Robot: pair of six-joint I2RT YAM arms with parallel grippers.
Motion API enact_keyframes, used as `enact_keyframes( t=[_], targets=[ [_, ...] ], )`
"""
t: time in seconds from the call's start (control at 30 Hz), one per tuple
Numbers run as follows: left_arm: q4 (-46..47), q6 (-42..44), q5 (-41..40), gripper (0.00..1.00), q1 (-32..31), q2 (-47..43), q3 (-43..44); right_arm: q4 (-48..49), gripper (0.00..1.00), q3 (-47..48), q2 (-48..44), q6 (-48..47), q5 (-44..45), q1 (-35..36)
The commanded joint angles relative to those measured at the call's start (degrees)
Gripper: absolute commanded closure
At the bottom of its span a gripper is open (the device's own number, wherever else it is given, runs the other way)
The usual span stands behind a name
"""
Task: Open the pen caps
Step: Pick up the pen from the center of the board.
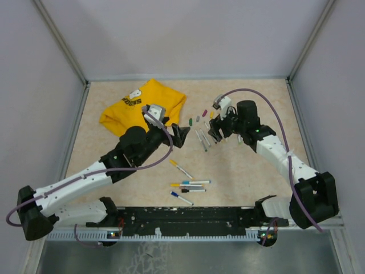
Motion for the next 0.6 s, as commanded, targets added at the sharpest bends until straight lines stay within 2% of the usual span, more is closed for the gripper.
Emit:
enact_keyframes(
  t=[0.0,0.1,0.17,0.43,0.57],
  targets=[
    [-4.64,3.64,0.67,0.00,5.90,4.86,-2.75,0.56,0.31,0.66,-1.63,-1.16,-3.65,-0.74],
    [-6.22,0.90,7.91,0.01,12.51,9.75,-4.49,-0.10,0.31,0.89,-1.74,-1.71,-5.10,-0.72],
    [-7.05,0.47,10.67,0.05,15.59,12.61,-5.02,-0.46,0.31,0.92,-1.65,-2.22,-5.95,-0.72],
    [-11.91,3.65,9.35,0.12,19.21,21.83,-0.97,-1.51,0.31,1.19,-0.25,-3.00,-8.31,-0.73],
    [-17.38,6.15,10.03,0.26,21.42,28.71,4.49,-1.68,0.32,1.39,-0.15,-2.97,-8.65,-0.79]
  ],
)
